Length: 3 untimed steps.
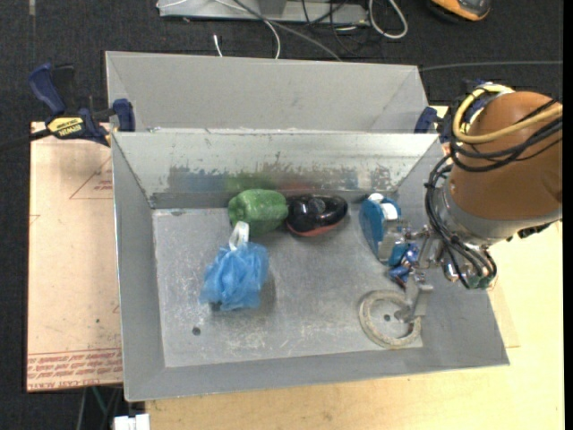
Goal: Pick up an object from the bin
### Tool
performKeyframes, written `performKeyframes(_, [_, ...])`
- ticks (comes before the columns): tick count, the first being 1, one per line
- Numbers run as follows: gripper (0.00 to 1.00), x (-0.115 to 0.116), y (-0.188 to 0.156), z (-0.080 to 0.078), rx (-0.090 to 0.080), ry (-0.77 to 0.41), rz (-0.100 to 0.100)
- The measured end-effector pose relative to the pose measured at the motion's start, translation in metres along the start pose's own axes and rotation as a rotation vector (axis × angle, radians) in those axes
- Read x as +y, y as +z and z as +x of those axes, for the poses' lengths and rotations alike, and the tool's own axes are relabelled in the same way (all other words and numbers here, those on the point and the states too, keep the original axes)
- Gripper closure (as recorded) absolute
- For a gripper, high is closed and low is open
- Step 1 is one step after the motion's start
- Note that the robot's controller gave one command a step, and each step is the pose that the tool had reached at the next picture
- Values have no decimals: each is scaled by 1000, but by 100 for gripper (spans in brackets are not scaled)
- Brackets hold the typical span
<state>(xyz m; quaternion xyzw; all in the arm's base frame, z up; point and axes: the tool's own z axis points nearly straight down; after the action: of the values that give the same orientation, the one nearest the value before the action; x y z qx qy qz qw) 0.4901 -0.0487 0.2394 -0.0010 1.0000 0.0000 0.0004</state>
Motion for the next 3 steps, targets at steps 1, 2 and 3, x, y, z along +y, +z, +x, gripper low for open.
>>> performKeyframes(1, [0, 0, 0, 0, 0, 0, 0])
performKeyframes(2, [0, -2, 37, -11, 2, 11, -1])
performKeyframes(3, [0, -2, 31, -9, -1, 21, -1])
